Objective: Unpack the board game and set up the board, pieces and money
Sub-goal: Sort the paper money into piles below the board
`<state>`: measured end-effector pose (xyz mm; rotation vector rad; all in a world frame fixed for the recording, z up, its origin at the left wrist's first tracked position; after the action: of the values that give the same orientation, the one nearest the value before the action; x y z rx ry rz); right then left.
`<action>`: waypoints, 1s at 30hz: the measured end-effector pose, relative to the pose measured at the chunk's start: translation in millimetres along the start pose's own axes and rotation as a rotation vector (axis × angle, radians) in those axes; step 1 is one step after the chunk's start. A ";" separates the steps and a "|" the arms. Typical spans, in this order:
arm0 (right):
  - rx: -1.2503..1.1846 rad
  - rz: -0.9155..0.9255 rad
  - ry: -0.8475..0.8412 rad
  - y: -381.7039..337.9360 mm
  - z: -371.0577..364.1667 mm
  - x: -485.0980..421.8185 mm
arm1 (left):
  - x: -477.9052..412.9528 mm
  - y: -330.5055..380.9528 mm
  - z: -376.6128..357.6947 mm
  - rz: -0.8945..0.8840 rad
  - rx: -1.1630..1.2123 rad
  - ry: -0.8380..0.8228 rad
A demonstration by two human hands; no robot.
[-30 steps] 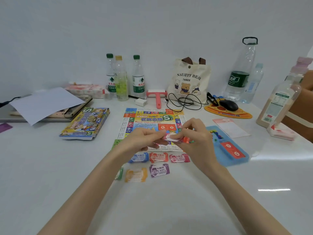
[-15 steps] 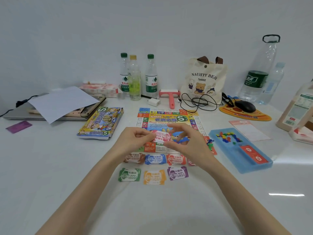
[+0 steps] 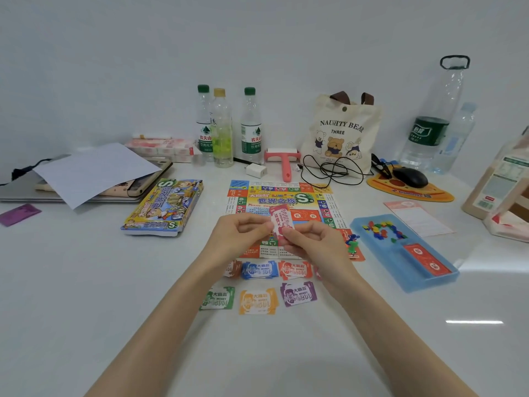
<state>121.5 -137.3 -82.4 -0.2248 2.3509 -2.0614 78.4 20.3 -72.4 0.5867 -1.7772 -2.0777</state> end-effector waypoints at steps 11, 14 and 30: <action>0.357 0.373 0.028 -10.9 6.9 -3.0 | 5.8 -0.3 -1.7 -0.238 -0.155 0.016; 0.486 0.523 0.026 -13.2 6.0 -1.5 | 8.4 1.1 -2.8 -0.349 -0.275 -0.003; 0.494 0.397 0.060 -8.1 13.2 1.5 | 10.9 -9.9 0.0 0.134 0.103 0.042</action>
<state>122.1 -151.5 -76.1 0.2868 1.6501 -2.3522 69.1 16.3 -83.1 0.5203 -1.8547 -1.8813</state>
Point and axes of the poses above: each hand's wrist, its own x-axis away from the middle knuckle, its own z-axis out of the back of the hand, y = z × x, the point moved 4 cm from there along -x, towards the middle knuckle, and after that the axes turned 13 degrees about y, right-handed, at the moved point
